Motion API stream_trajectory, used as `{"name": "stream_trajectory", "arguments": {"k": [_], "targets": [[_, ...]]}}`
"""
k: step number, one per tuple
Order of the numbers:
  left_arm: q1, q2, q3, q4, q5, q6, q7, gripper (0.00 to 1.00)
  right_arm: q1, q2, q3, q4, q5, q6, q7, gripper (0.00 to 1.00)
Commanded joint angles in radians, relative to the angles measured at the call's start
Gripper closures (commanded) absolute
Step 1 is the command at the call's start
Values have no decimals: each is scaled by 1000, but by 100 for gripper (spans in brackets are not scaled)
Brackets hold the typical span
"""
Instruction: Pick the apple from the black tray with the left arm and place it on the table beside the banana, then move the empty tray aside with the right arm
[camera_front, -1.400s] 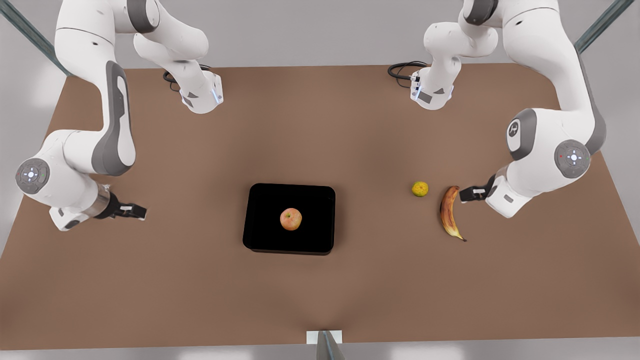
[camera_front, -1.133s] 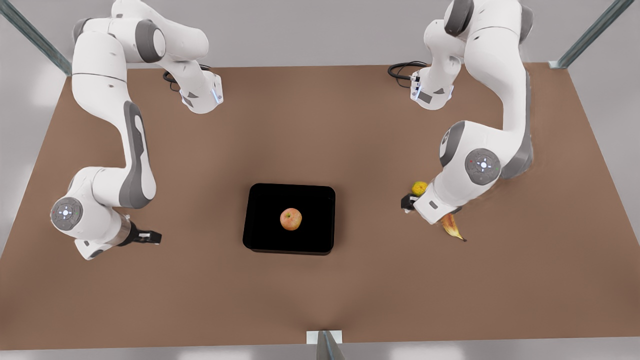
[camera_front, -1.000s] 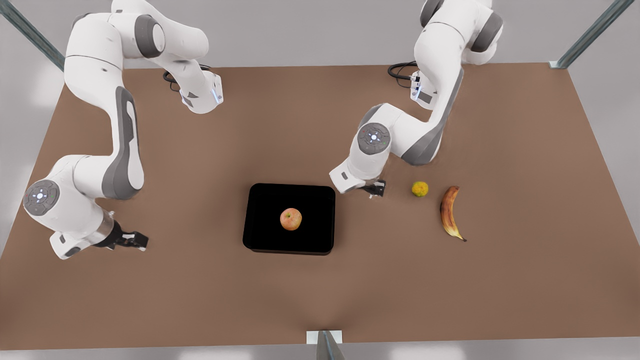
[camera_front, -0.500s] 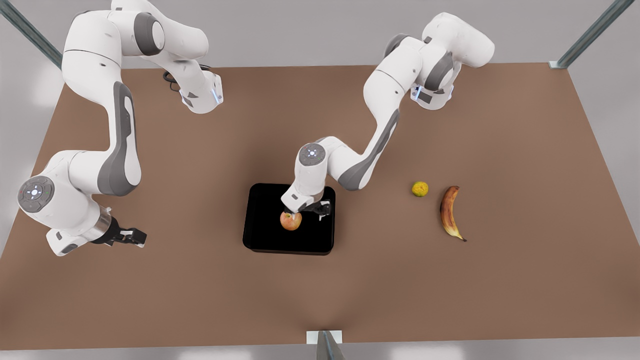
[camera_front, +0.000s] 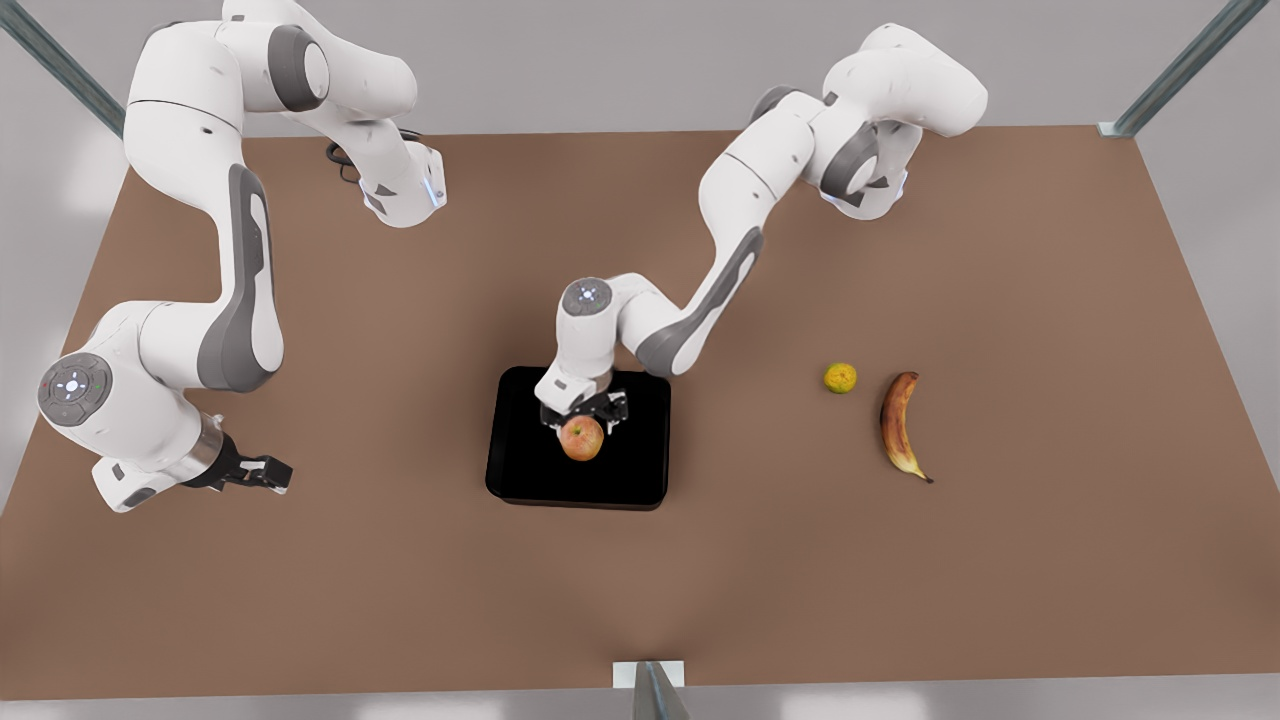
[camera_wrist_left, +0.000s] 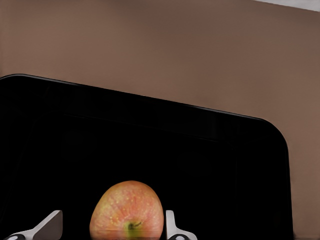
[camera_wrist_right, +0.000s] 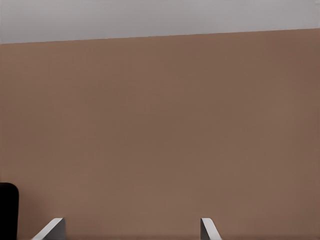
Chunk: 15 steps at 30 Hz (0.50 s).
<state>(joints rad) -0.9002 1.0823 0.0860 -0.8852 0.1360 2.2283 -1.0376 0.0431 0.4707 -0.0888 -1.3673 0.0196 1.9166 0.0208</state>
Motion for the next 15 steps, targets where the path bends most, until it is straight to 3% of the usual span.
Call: {"name": "stream_trajectory", "arguments": {"k": [1, 15], "targets": [[-5, -2, -2, 0, 25, -35, -124, 0, 0, -1, 0, 1, 0, -1, 1, 0], [-12, -2, -22, -6, 22, -85, 21, 0, 0, -1, 0, 1, 0, -1, 1, 0]]}}
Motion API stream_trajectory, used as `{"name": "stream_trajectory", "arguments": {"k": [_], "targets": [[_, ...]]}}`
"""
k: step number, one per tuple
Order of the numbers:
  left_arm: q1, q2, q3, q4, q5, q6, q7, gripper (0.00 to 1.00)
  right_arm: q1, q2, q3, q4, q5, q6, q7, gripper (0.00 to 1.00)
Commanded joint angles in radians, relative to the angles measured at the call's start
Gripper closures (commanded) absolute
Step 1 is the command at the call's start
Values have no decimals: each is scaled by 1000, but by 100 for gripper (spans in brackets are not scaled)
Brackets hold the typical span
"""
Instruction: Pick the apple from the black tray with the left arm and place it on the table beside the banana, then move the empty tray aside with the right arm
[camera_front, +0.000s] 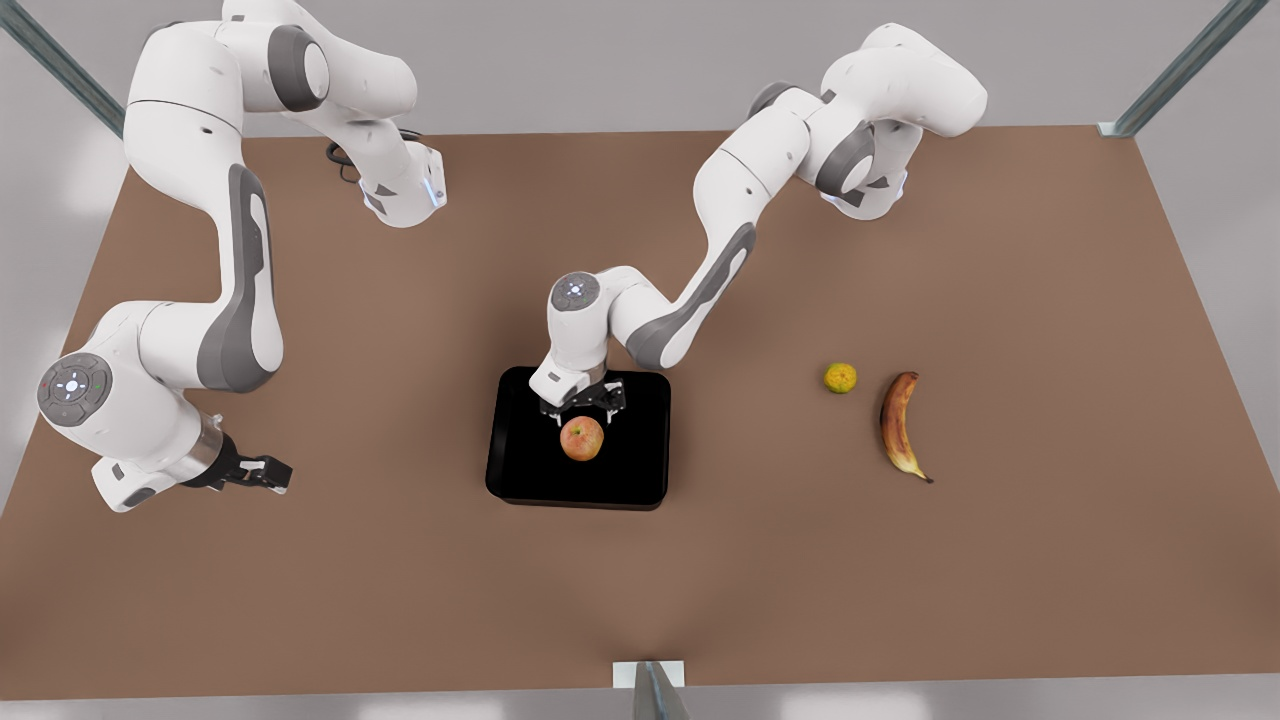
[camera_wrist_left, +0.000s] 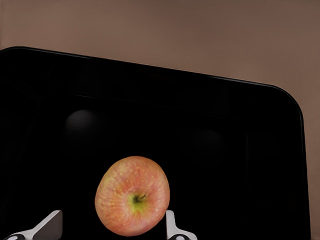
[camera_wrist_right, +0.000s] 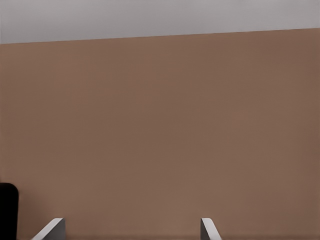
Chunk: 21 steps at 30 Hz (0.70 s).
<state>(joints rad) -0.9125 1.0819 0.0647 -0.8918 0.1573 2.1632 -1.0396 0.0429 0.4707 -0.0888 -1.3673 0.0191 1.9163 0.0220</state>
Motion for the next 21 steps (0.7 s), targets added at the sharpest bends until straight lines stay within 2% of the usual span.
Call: {"name": "stream_trajectory", "arguments": {"k": [1, 21], "targets": [[0, 0, 0, 1, 1, -19, 23, 0, 0, -1, 0, 1, 1, 0, -1, 0], [-13, 85, 12, 36, 2, 116, -30, 0, 0, -1, 0, 1, 1, 0, -1, 0]]}}
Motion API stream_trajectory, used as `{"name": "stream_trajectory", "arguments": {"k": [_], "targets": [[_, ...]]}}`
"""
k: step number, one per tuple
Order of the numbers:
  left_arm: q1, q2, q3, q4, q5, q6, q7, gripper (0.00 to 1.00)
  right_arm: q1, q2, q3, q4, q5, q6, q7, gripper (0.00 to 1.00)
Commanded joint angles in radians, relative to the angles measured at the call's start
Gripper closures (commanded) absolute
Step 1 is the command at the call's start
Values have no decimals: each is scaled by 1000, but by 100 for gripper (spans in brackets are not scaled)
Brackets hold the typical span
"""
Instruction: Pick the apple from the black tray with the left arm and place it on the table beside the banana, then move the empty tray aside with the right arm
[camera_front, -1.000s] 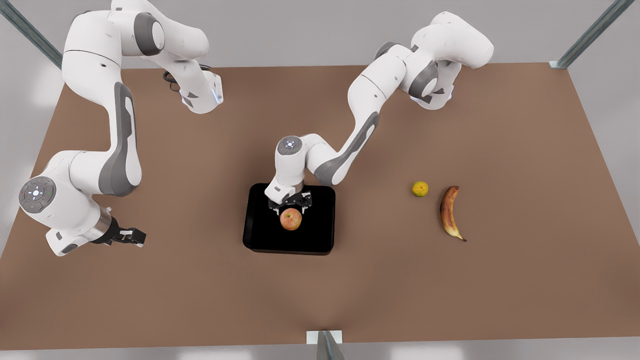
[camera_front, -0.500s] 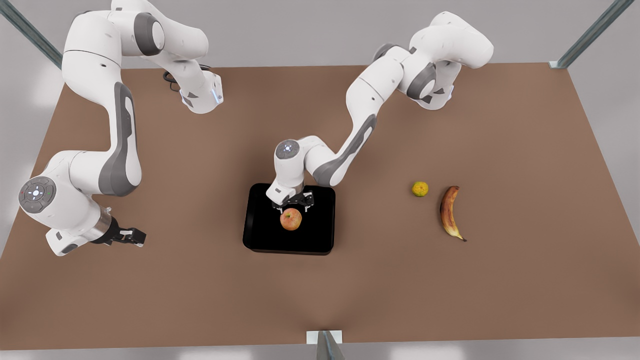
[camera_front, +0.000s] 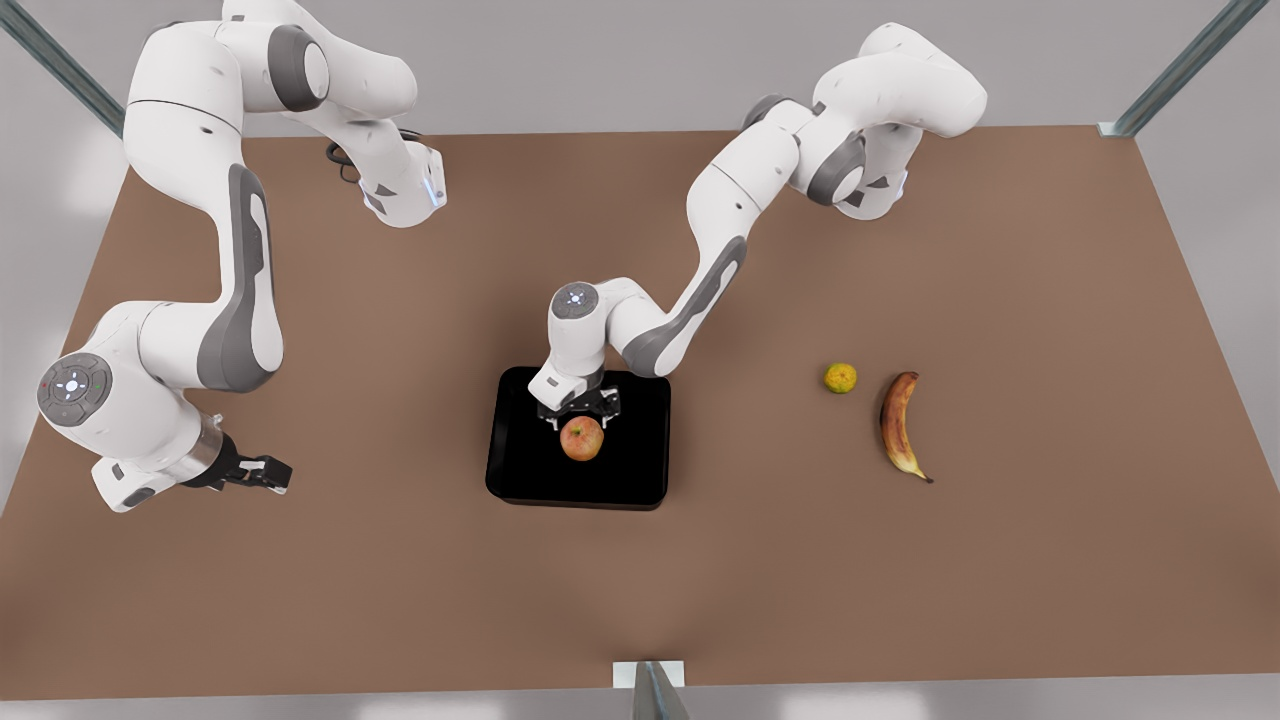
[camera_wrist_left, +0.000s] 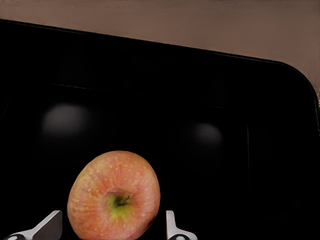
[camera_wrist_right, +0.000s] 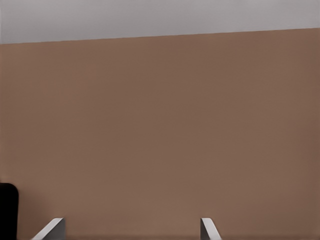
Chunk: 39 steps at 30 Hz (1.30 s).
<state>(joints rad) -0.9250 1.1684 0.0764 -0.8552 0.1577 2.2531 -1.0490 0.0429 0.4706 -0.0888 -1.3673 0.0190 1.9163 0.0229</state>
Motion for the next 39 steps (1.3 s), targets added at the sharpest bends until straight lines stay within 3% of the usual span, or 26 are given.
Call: {"name": "stream_trajectory", "arguments": {"k": [1, 17, 19, 22, 26, 27, 29, 31, 33, 34, 37, 39], "targets": [[0, 16, 2, 18, 2, 26, -22, 0, 0, -1, 0, 1, 1, 0, -1, 0], [-3, 77, 54, 38, 5, 68, -40, 0, 0, -1, 0, 1, 1, 0, -1, 0], [-3, 77, 56, 38, 3, 68, -40, 12, 0, -1, 0, 1, 1, 0, -1, 0], [-3, 66, 56, 36, 3, 46, -32, 12, 0, -1, 0, 1, 1, 0, -1, 0], [37, -160, 48, 7, -106, -312, 196, 12, 0, -3, -2, 1, 6, -5, -1, 0], [71, -197, 48, -1, -116, -359, 233, 12, 3, -20, 4, 7, 3, -103, 5, 0], [141, -312, 48, -123, -147, -383, 366, 12, 75, -47, 9, 111, 1, -292, 45, 0], [258, -510, 49, -375, -204, -371, 632, 12, 184, -69, 1, 116, 7, -359, 206, 0], [362, -588, 56, -527, -208, -320, 869, 12, 262, -73, 80, 136, 7, -379, 391, 0], [420, -630, 56, -622, -208, -256, 981, 12, 278, -73, 170, 136, 3, -381, 477, 0], [564, -625, 56, -725, -211, -143, 1221, 12, 325, 15, 282, 194, 58, -278, 932, 0], [615, -627, 56, -786, -211, -96, 1325, 12, 325, 78, 297, 186, 79, -228, 967, 0]]}}
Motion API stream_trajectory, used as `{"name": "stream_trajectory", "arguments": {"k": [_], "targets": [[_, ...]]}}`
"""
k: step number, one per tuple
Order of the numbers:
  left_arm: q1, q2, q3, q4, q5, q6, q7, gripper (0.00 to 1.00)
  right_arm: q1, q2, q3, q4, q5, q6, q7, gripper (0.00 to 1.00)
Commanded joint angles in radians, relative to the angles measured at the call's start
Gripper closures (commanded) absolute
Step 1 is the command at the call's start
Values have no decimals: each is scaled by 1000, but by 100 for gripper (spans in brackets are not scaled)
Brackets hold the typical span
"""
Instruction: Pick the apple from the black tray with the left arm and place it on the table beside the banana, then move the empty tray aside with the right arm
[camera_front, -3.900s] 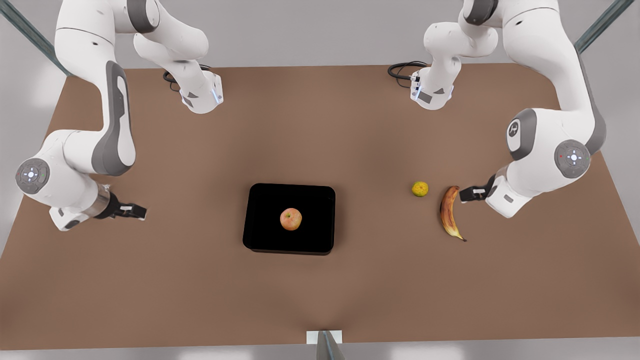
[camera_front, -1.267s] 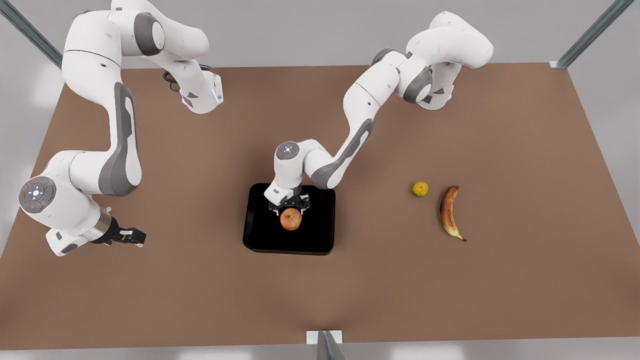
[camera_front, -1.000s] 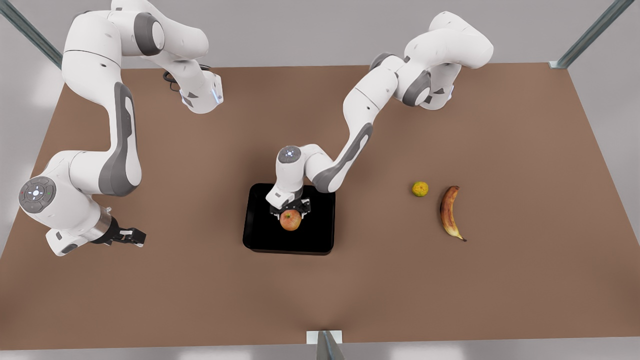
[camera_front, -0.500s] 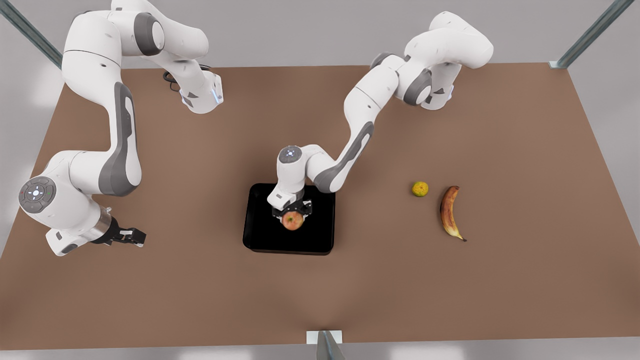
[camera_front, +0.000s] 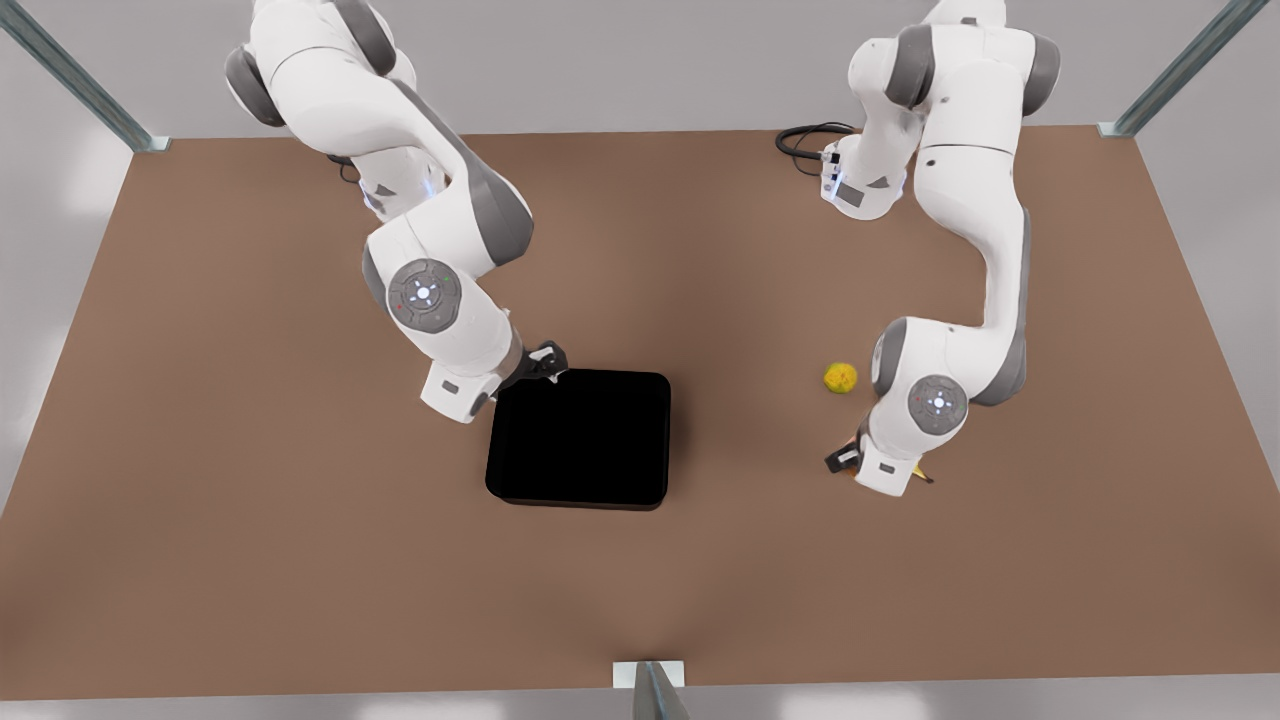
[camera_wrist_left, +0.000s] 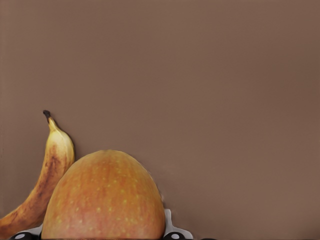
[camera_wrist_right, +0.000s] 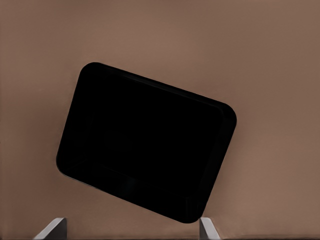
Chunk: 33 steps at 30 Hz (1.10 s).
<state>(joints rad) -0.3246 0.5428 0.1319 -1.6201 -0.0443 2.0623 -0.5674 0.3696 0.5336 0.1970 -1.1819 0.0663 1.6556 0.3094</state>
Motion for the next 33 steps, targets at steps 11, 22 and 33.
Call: {"name": "stream_trajectory", "arguments": {"k": [11, 22, 33], "targets": [[-8, -12, -3, -93, -25, 182, 773, 0, -92, 97, 21, -199, 93, 230, 557, 1], [-7, -452, 21, -21, -5, -268, 578, 0, -178, 170, -11, -222, 90, 224, 203, 2], [-10, -465, 12, -53, 21, -263, 581, 0, -172, 198, -16, -303, 96, 243, 65, 3]]}}
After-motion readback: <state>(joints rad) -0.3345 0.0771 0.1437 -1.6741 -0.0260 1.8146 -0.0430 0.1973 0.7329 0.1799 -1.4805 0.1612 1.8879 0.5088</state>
